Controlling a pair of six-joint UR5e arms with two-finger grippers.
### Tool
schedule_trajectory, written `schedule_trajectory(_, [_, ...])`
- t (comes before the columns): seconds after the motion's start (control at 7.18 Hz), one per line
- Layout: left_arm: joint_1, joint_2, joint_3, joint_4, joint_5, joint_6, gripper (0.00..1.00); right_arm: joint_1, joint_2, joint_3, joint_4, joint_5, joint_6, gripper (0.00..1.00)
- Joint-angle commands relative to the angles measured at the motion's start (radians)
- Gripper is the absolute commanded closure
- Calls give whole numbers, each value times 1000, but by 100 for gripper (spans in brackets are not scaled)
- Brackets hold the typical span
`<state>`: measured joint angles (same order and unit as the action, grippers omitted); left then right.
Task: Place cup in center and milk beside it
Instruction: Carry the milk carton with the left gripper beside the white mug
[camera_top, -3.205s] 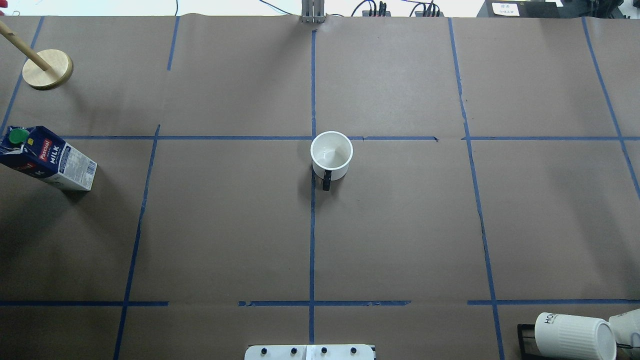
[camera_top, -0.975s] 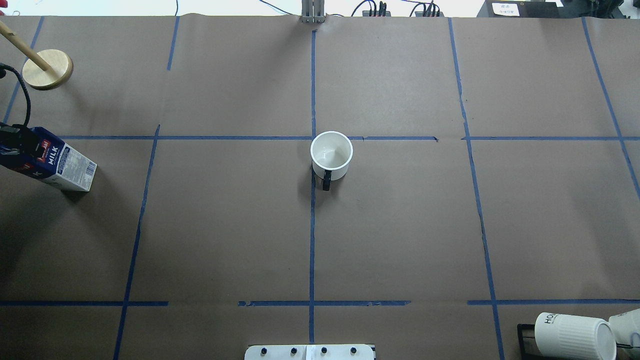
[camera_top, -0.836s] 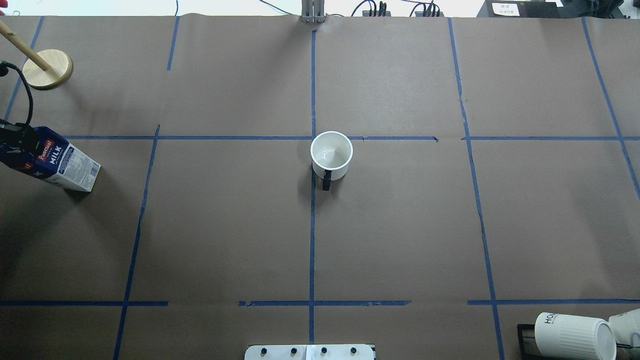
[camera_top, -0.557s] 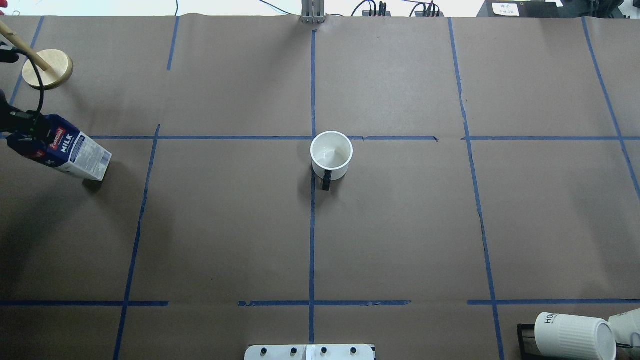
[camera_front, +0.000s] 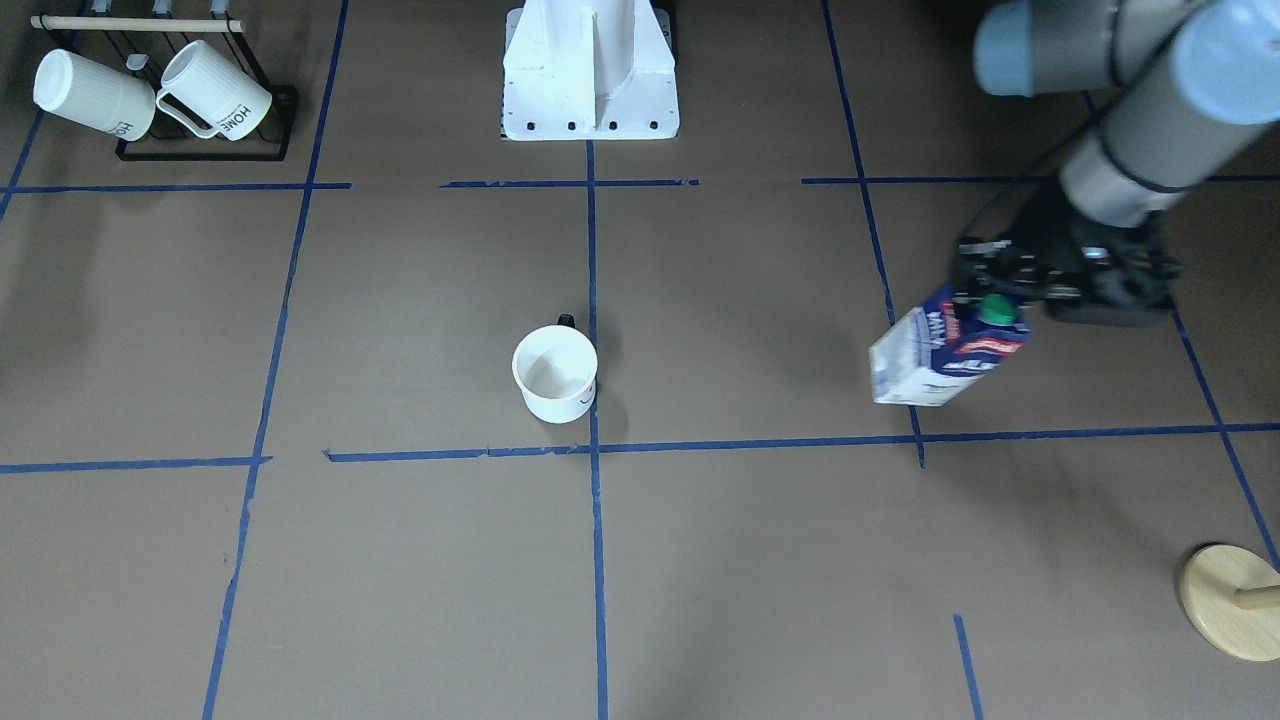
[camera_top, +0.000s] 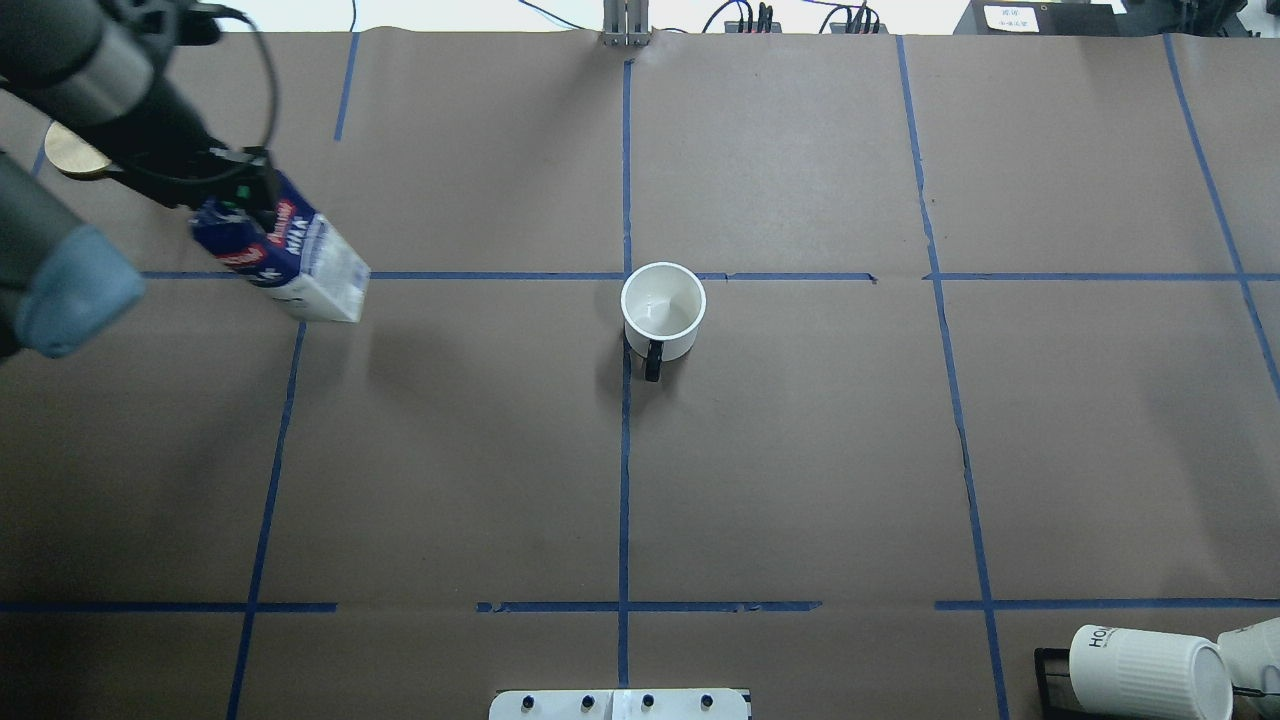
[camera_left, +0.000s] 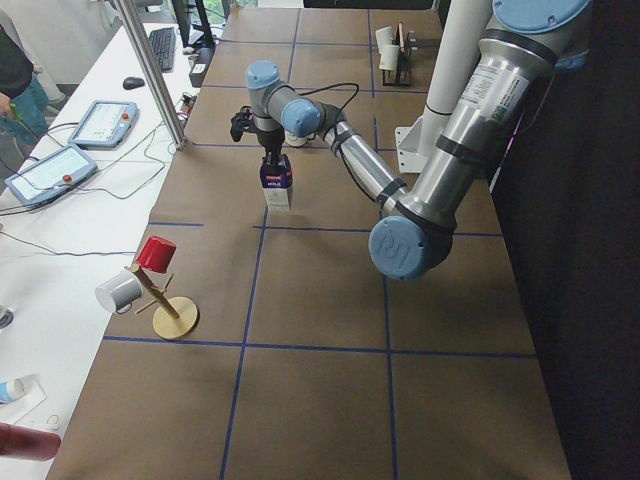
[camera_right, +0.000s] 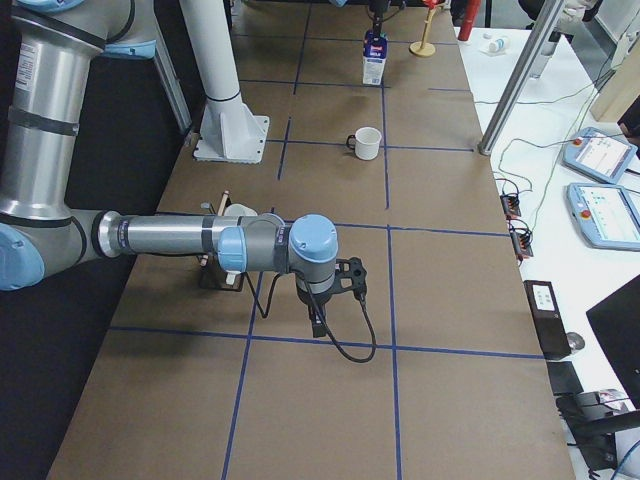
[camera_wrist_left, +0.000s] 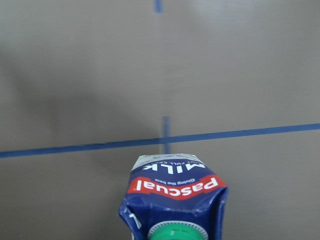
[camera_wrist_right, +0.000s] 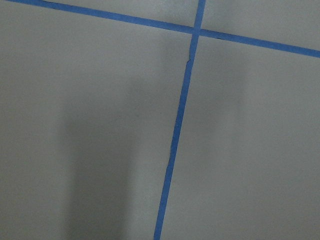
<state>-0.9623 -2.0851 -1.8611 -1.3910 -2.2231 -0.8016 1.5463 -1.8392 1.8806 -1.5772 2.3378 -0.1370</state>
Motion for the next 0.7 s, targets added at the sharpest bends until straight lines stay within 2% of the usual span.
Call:
schedule_trajectory(0.0, [181, -195, 73, 13, 123, -241, 56, 0, 0, 0, -1, 0, 4, 0])
schedule_trajectory(0.28, [265, -381, 230, 13, 196, -338, 56, 0, 1, 0, -1, 2, 5, 0])
schedule_trajectory(0.56, [289, -420, 284, 12, 223, -343, 55, 0, 0, -2, -1, 2, 5, 0])
